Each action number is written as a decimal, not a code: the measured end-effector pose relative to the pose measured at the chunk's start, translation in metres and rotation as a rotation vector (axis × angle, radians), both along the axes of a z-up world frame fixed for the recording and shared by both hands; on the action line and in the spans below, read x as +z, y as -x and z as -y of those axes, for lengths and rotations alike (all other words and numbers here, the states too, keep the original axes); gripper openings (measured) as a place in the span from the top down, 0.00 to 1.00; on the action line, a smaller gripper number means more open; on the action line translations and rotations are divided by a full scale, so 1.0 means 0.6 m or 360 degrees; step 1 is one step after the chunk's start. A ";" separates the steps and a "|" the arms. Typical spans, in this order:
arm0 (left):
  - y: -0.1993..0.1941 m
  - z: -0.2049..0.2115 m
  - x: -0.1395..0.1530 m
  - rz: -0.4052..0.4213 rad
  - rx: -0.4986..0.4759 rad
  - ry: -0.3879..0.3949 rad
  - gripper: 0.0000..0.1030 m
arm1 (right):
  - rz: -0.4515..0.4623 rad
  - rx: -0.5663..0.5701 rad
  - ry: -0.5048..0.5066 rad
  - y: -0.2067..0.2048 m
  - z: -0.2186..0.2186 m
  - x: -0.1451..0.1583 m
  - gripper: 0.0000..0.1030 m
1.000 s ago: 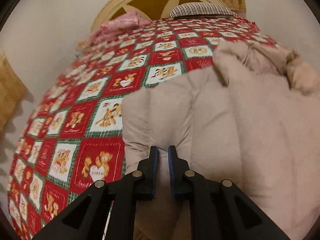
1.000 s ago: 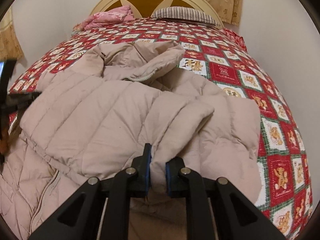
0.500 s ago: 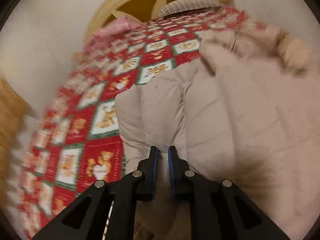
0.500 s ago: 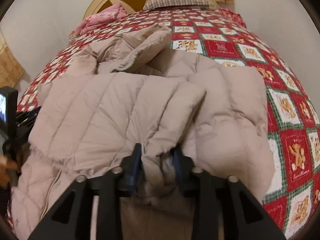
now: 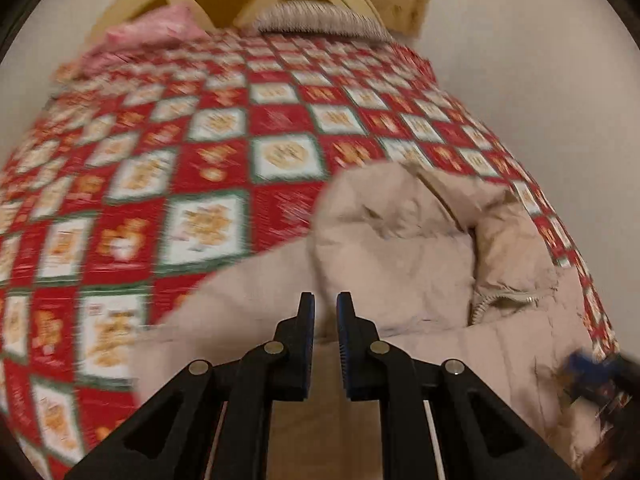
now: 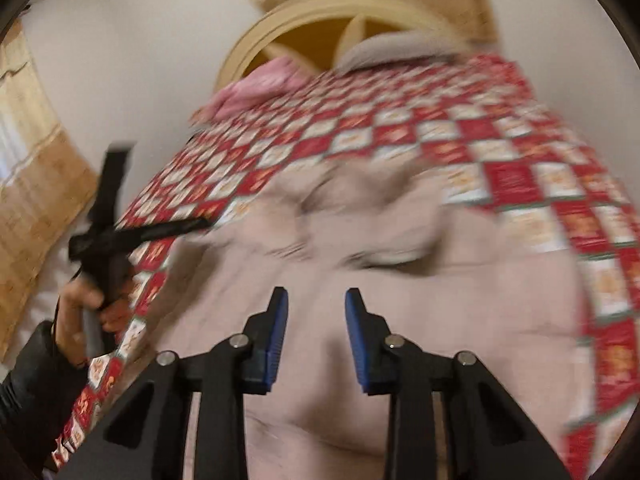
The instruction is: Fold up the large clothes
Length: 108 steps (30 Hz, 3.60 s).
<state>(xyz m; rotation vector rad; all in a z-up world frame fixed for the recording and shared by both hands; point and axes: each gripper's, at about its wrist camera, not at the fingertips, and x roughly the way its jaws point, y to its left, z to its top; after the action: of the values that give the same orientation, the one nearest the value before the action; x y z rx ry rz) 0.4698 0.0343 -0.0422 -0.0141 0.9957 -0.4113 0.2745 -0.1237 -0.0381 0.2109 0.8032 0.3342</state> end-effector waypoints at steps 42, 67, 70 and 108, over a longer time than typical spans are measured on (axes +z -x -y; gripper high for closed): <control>-0.054 0.025 -0.046 -0.0426 -0.0180 0.0439 0.20 | -0.0038 0.0169 -0.0246 -0.023 -0.002 -0.140 0.70; -0.062 0.038 -0.042 -0.0552 -0.0160 0.0669 0.73 | -0.0033 0.0178 -0.0279 -0.022 -0.001 -0.142 0.70; -0.053 0.050 -0.016 -0.0529 -0.0211 0.0612 0.81 | -0.0033 0.0179 -0.0284 -0.023 0.000 -0.143 0.70; -0.118 0.034 -0.040 -0.0304 -0.0103 0.0569 0.63 | -0.0115 -0.0334 0.0448 -0.220 0.167 -0.050 0.88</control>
<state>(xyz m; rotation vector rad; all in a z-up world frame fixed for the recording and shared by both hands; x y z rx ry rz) 0.5408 0.0138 -0.0660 -0.3497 1.1009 -0.6529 0.4067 -0.2239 -0.0680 0.0423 0.8814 0.0146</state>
